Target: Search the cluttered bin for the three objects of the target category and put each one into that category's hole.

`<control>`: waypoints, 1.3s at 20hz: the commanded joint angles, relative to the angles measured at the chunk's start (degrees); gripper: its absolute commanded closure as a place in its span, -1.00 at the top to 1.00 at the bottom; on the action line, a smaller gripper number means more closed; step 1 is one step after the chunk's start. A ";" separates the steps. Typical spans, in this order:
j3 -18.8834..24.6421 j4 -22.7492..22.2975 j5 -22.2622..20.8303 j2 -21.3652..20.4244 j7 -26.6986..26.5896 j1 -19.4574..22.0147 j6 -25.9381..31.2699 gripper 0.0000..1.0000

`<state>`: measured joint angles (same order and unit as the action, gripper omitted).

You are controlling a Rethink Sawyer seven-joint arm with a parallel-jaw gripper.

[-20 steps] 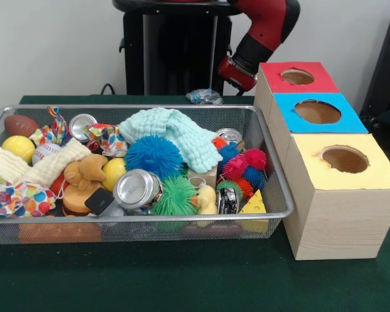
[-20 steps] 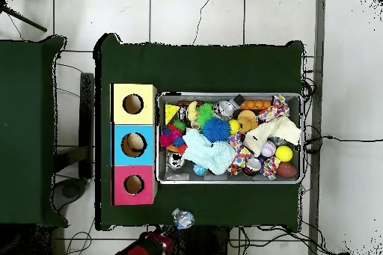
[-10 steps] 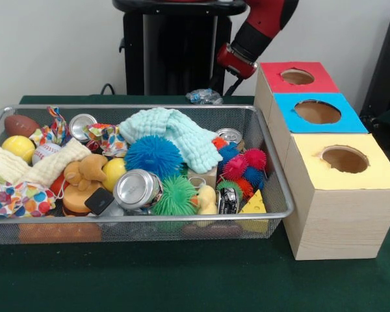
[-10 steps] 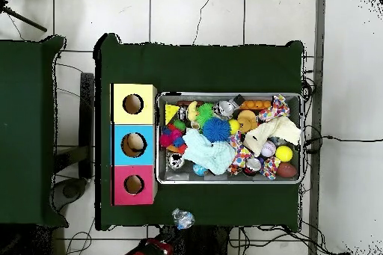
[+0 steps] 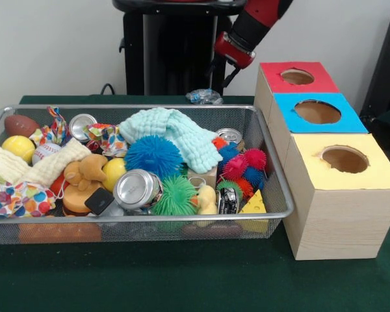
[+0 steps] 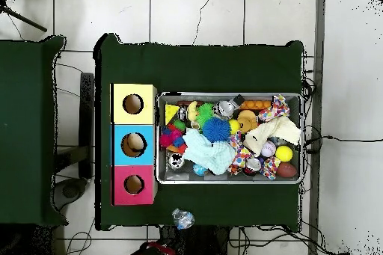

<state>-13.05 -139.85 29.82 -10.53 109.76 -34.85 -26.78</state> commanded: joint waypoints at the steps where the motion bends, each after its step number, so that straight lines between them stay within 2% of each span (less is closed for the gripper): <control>1: 0.21 3.04 -0.75 -1.28 7.22 2.22 5.82 1.00; 15: -0.55 5.11 -2.53 -1.84 6.54 4.07 7.13 1.00; 26: -1.39 6.71 -3.89 -3.64 5.16 5.21 10.94 1.00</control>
<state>-15.75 -140.34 26.31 -13.70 109.76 -31.65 -21.57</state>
